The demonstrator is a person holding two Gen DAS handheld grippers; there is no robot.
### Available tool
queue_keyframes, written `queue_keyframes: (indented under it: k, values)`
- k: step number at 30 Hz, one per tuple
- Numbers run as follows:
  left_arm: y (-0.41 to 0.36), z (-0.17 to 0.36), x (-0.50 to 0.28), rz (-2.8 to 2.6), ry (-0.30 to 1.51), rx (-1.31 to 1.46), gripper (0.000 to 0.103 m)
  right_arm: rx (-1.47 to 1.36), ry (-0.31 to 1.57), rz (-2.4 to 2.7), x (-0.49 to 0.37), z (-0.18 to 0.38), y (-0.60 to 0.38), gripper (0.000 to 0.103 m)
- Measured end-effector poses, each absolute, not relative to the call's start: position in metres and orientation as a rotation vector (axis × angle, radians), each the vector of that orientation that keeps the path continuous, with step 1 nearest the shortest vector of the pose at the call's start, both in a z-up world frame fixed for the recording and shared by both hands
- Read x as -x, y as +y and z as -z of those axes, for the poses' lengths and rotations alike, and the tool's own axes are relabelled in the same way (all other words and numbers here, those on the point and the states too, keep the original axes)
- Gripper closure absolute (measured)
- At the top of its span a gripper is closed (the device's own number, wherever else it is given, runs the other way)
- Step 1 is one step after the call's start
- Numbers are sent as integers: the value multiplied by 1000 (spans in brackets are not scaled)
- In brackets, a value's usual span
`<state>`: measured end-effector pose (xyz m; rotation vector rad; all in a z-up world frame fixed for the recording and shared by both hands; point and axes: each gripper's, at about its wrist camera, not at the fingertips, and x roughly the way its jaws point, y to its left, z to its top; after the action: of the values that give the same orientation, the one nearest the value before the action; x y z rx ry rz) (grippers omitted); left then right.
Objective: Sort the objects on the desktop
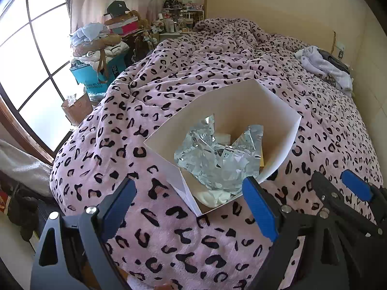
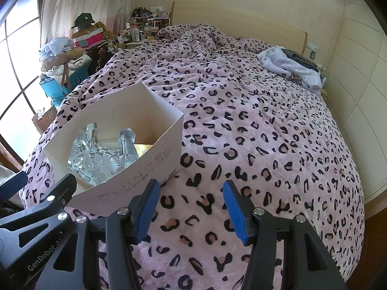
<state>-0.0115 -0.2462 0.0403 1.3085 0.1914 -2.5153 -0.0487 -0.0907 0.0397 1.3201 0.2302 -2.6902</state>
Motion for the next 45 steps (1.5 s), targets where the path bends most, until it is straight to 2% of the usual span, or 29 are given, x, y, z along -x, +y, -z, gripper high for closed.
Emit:
queue_keyframes:
  k: [45]
  values:
    - [-248,-42,9,2514,201,-1299,12,-1313,245,2690,49,-41,-97,47]
